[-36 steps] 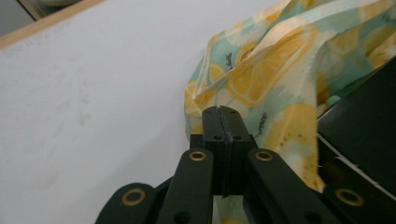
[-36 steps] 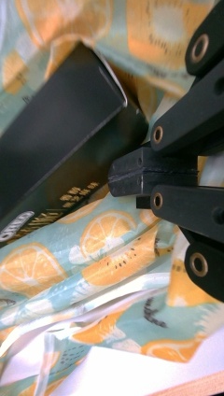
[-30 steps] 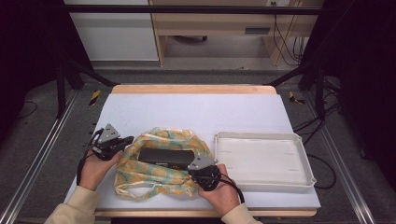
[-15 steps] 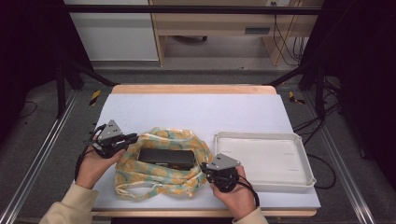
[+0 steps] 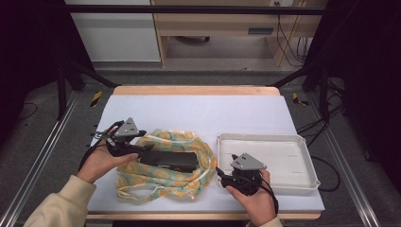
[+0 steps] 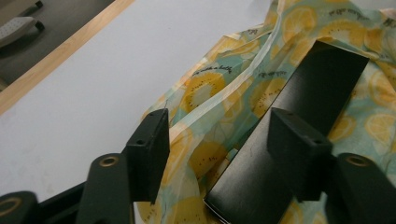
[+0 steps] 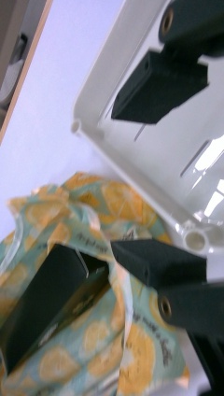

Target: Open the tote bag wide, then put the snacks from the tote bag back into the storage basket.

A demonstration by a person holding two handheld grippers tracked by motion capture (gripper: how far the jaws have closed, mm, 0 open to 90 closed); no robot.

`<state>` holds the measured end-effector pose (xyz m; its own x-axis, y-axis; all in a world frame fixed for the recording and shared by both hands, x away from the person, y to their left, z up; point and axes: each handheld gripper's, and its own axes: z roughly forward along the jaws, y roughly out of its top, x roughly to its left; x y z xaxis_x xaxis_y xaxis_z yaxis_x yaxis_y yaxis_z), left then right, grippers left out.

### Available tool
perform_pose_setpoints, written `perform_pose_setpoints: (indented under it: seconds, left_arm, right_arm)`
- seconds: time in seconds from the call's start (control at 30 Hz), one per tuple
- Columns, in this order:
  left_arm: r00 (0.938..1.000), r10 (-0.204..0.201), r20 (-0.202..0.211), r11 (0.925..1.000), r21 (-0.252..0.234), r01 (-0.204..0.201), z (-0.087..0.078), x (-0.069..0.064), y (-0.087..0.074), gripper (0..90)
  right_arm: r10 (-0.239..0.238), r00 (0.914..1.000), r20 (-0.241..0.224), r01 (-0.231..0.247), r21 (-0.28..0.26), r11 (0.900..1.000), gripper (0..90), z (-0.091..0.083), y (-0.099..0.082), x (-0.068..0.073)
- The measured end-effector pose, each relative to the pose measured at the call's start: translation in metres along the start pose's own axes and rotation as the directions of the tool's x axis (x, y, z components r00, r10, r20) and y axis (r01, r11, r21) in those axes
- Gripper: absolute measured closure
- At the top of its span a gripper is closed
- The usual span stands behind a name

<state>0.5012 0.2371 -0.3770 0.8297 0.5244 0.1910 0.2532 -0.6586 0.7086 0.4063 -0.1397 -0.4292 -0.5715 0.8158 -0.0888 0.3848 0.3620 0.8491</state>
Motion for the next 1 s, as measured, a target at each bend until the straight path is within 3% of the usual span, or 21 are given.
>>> perform_pose_setpoints:
  seconds: [0.1,0.17,0.27,0.47,0.5,0.6,0.7,0.9,1.0]
  left_arm:
    - [0.9987,0.038,0.033,0.9988,0.03,-0.039,0.002,0.0,0.008,26.7]
    - [0.9979,0.059,0.027,0.9974,0.039,-0.06,0.001,0.0,0.013,24.2]
    - [0.9948,0.083,0.059,0.9954,0.044,-0.085,0.001,0.001,0.021,19.1]
    - [0.9817,0.17,0.086,0.9817,0.073,-0.176,-0.002,-0.003,0.033,17.2]
    - [0.9795,0.177,0.095,0.9789,0.085,-0.186,-0.001,-0.003,0.034,18.5]
    - [0.9673,0.225,0.117,0.9602,0.142,-0.241,0.003,-0.004,0.037,20.0]
    - [0.9551,0.258,0.146,0.9468,0.159,-0.28,0.006,-0.005,0.039,22.6]
    - [0.9476,0.262,0.182,0.9389,0.179,-0.294,0.011,-0.003,0.042,26.4]
    - [0.9367,0.277,0.214,0.9276,0.195,-0.319,0.014,-0.003,0.042,29.7]
  right_arm:
    - [0.006,0.9997,0.023,-0.007,0.002,1.0,20.3,-0.002,-0.002,-0.006]
    - [0.011,0.9994,0.032,-0.011,-0.002,0.9999,16.8,-0.004,-0.003,-0.009]
    - [0.02,0.9987,0.047,-0.02,-0.007,0.9998,10.8,-0.008,-0.005,-0.014]
    - [0.046,0.9979,0.045,-0.046,-0.003,0.999,9.0,-0.013,-0.013,-0.022]
    - [0.046,0.9981,0.041,-0.047,0.002,0.9989,9.1,-0.013,-0.014,-0.023]
    - [0.052,0.9977,0.044,-0.053,0.015,0.9985,9.1,-0.013,-0.016,-0.024]
    - [0.056,0.997,0.053,-0.057,0.009,0.9983,9.1,-0.014,-0.016,-0.026]
    - [0.069,0.9956,0.064,-0.07,0.022,0.9973,8.4,-0.016,-0.018,-0.029]
    - [0.065,0.996,0.061,-0.066,0.017,0.9977,8.3,-0.018,-0.02,-0.03]
